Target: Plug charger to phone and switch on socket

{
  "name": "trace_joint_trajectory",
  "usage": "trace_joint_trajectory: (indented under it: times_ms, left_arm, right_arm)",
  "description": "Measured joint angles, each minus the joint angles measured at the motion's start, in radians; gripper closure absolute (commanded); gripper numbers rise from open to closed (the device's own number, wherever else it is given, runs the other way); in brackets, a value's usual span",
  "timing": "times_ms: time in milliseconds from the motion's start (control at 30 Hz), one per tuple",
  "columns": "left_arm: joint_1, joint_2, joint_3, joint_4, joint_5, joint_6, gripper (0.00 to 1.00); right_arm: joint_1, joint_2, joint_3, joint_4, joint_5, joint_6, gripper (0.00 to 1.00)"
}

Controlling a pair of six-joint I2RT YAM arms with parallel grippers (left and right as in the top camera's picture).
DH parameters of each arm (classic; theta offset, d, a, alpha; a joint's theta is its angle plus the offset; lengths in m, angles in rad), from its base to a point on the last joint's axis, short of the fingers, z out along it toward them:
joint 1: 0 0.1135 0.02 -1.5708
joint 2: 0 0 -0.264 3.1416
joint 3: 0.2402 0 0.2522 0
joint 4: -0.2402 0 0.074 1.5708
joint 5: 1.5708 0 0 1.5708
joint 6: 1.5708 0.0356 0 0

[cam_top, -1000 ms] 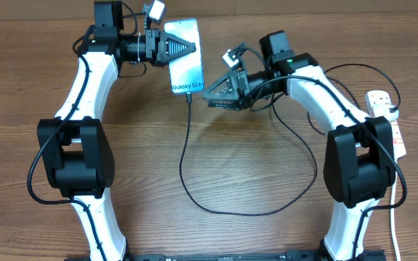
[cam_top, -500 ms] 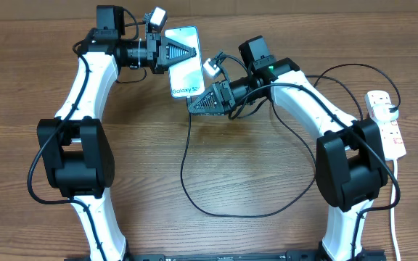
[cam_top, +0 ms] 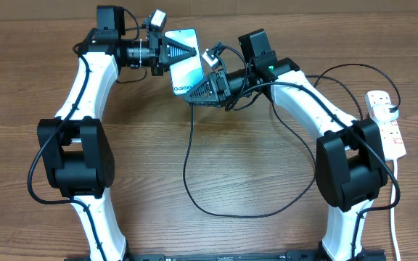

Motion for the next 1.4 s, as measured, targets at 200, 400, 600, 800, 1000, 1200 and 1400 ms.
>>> trace_joint_trajectory:
  times_ms: [200,400,600,800,1000,1200,1400]
  left_arm:
    - [0.0,0.0,0.0,0.005,-0.035,-0.08,0.96]
    - [0.0,0.0,0.0,0.009,-0.054,-0.126,0.96]
    - [0.0,0.0,0.0,0.019,-0.063,-0.13,0.96]
    - [0.0,0.0,0.0,0.027,-0.074,-0.129,0.96]
    - [0.0,0.0,0.0,0.032,-0.076,-0.165,0.96]
    - [0.0,0.0,0.0,0.035,-0.099,-0.216,0.96]
    - [0.0,0.0,0.0,0.051,-0.114,-0.243,0.96]
  right_arm:
    - [-0.001,0.0,0.0,0.009,0.011,0.03,0.44]
    - [-0.028,0.0,0.0,0.011,0.001,0.045,0.53]
    - [-0.063,0.0,0.0,0.014,-0.023,0.05,0.75]
    - [-0.063,0.0,0.0,0.016,-0.051,0.047,0.72]
    - [-0.063,0.0,0.0,0.016,-0.079,0.045,0.68]
    - [-0.06,0.0,0.0,0.032,-0.085,0.047,0.73]
    - [-0.057,0.0,0.0,0.051,-0.092,0.068,0.78]
